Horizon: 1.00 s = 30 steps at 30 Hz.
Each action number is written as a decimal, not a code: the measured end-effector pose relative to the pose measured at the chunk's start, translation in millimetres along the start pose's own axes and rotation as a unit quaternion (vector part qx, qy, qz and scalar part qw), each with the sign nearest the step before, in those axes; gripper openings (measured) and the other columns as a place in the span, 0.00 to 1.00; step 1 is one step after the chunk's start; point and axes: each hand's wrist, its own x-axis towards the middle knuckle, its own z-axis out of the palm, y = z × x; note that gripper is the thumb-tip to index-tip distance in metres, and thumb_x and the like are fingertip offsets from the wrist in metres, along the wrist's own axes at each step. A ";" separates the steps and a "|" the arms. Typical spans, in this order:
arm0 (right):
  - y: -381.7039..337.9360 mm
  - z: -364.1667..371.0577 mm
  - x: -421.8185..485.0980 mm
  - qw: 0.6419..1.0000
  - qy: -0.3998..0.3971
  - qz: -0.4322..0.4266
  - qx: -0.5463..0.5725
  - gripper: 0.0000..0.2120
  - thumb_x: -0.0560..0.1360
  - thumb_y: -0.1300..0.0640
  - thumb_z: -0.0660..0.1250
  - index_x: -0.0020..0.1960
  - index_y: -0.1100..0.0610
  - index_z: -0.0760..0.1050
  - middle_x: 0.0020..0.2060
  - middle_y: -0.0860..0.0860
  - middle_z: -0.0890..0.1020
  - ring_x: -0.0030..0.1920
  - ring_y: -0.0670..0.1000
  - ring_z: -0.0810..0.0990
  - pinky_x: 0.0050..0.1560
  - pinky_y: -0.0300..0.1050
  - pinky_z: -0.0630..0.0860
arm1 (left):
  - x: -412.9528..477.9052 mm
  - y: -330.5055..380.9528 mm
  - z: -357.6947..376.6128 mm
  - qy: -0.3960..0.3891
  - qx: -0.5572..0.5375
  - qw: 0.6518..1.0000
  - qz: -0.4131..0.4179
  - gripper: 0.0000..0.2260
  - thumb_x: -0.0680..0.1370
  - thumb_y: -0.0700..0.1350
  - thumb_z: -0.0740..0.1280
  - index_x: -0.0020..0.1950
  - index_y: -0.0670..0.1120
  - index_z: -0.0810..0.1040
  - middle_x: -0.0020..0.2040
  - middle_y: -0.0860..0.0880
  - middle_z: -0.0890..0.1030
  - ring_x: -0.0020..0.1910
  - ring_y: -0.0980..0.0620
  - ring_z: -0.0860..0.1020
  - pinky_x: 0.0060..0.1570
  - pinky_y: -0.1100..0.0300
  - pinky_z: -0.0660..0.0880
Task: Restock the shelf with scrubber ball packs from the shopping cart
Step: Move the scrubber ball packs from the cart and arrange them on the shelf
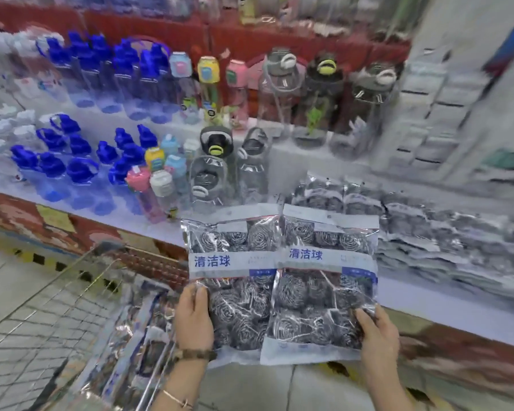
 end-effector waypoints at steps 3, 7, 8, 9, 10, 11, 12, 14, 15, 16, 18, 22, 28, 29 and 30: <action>-10.5 -48.9 10.1 0.999 0.033 -0.032 0.018 0.08 0.75 0.61 0.65 0.37 0.56 0.75 0.27 0.45 0.76 0.36 0.49 0.72 0.36 0.43 0.71 | -23.8 15.6 47.9 -0.048 -0.004 0.999 0.002 0.09 0.80 0.43 0.57 0.41 0.47 0.73 0.34 0.48 0.72 0.31 0.51 0.68 0.29 0.64 0.66; -22.8 -115.9 28.3 0.989 0.119 -0.081 -0.015 0.12 0.77 0.58 0.63 0.35 0.60 0.71 0.28 0.49 0.70 0.33 0.48 0.67 0.36 0.39 0.62 | -56.8 28.7 111.5 -0.100 0.014 0.995 0.015 0.10 0.80 0.46 0.58 0.50 0.44 0.77 0.42 0.45 0.78 0.42 0.44 0.75 0.42 0.54 0.71; -27.0 -132.4 32.3 0.987 0.134 -0.087 -0.020 0.13 0.78 0.59 0.63 0.35 0.60 0.71 0.28 0.47 0.69 0.32 0.47 0.66 0.36 0.39 0.62 | -66.4 33.3 126.7 -0.108 0.014 0.994 0.018 0.11 0.80 0.46 0.58 0.54 0.42 0.77 0.46 0.44 0.79 0.47 0.43 0.76 0.47 0.51 0.72; -29.2 -149.4 36.7 0.984 0.149 -0.094 -0.029 0.14 0.78 0.59 0.63 0.34 0.60 0.70 0.26 0.45 0.68 0.30 0.47 0.64 0.34 0.40 0.60 | -77.0 39.0 141.3 -0.114 0.014 0.993 0.019 0.13 0.80 0.46 0.58 0.56 0.40 0.77 0.49 0.42 0.79 0.49 0.42 0.76 0.51 0.49 0.72; -29.8 -165.9 40.6 0.982 0.164 -0.091 -0.038 0.15 0.77 0.58 0.63 0.33 0.59 0.68 0.23 0.44 0.66 0.29 0.46 0.62 0.32 0.42 0.59 | -87.0 43.6 156.0 -0.124 0.011 0.992 0.024 0.13 0.80 0.46 0.58 0.56 0.39 0.77 0.49 0.40 0.79 0.50 0.41 0.76 0.51 0.49 0.72; -29.5 -182.3 43.7 0.980 0.174 -0.081 -0.045 0.15 0.78 0.58 0.63 0.33 0.58 0.68 0.23 0.44 0.67 0.29 0.47 0.63 0.32 0.43 0.59 | -97.3 48.6 169.7 -0.137 0.007 0.990 0.028 0.13 0.80 0.46 0.58 0.54 0.38 0.77 0.48 0.39 0.79 0.49 0.39 0.76 0.48 0.50 0.72; -27.5 -198.4 47.4 0.979 0.189 -0.068 -0.045 0.14 0.78 0.58 0.63 0.34 0.58 0.70 0.25 0.47 0.70 0.30 0.49 0.65 0.33 0.44 0.62 | -107.7 53.5 183.2 -0.148 0.001 0.988 0.037 0.13 0.80 0.45 0.58 0.52 0.38 0.77 0.46 0.39 0.79 0.47 0.38 0.76 0.45 0.50 0.71; -26.6 -229.0 51.5 0.974 0.218 -0.057 -0.034 0.11 0.78 0.58 0.63 0.37 0.56 0.74 0.31 0.52 0.75 0.34 0.51 0.71 0.38 0.46 0.67 | -127.4 61.2 208.7 -0.171 -0.005 0.984 0.052 0.12 0.80 0.45 0.58 0.50 0.38 0.76 0.43 0.40 0.78 0.43 0.39 0.75 0.41 0.52 0.71; -27.5 -243.1 52.8 0.971 0.227 -0.060 -0.034 0.11 0.78 0.58 0.63 0.37 0.56 0.74 0.31 0.53 0.75 0.35 0.53 0.71 0.39 0.46 0.68 | -137.0 66.0 219.8 -0.181 -0.005 0.982 0.057 0.12 0.80 0.44 0.58 0.49 0.38 0.76 0.42 0.41 0.78 0.41 0.42 0.74 0.40 0.53 0.70; -28.2 -256.8 53.9 0.969 0.236 -0.065 -0.034 0.11 0.78 0.58 0.62 0.37 0.56 0.73 0.31 0.53 0.75 0.35 0.53 0.72 0.37 0.45 0.69 | -145.0 68.6 231.3 -0.191 -0.003 0.980 0.064 0.12 0.80 0.44 0.58 0.50 0.37 0.76 0.43 0.41 0.78 0.41 0.44 0.74 0.40 0.54 0.71; -28.4 -284.0 55.4 0.963 0.259 -0.066 -0.024 0.12 0.78 0.59 0.62 0.36 0.59 0.73 0.30 0.54 0.74 0.32 0.53 0.71 0.30 0.39 0.69 | -160.4 74.5 252.5 -0.210 -0.003 0.975 0.074 0.12 0.80 0.43 0.58 0.50 0.35 0.76 0.46 0.38 0.78 0.44 0.40 0.75 0.45 0.50 0.72; -30.8 -325.4 56.2 0.953 0.294 -0.068 0.026 0.15 0.77 0.57 0.64 0.39 0.68 0.71 0.32 0.57 0.73 0.31 0.50 0.72 0.26 0.37 0.68 | -188.1 91.0 286.6 -0.257 -0.021 0.963 0.082 0.10 0.80 0.42 0.58 0.48 0.37 0.76 0.43 0.42 0.77 0.42 0.44 0.73 0.39 0.58 0.64; -27.6 -367.3 74.3 0.934 0.344 -0.075 0.054 0.15 0.78 0.59 0.63 0.42 0.72 0.69 0.32 0.65 0.70 0.36 0.54 0.73 0.37 0.48 0.72 | -210.8 111.2 342.6 -0.306 -0.011 0.949 0.068 0.13 0.80 0.47 0.58 0.54 0.41 0.78 0.52 0.37 0.79 0.52 0.34 0.75 0.51 0.41 0.73; -28.4 -373.2 80.1 0.930 0.356 -0.076 0.054 0.15 0.78 0.59 0.63 0.40 0.71 0.69 0.32 0.67 0.70 0.35 0.53 0.73 0.38 0.47 0.71 | -213.6 116.2 352.4 -0.311 -0.016 0.948 0.072 0.13 0.80 0.48 0.58 0.53 0.42 0.78 0.50 0.38 0.79 0.51 0.36 0.75 0.50 0.43 0.73; -29.4 -379.4 87.0 0.925 0.369 -0.078 0.056 0.14 0.77 0.59 0.63 0.37 0.69 0.70 0.30 0.65 0.71 0.33 0.50 0.72 0.37 0.44 0.70 | -216.4 121.7 362.3 -0.318 -0.022 0.945 0.075 0.12 0.80 0.47 0.57 0.50 0.43 0.78 0.47 0.42 0.80 0.47 0.38 0.76 0.46 0.47 0.74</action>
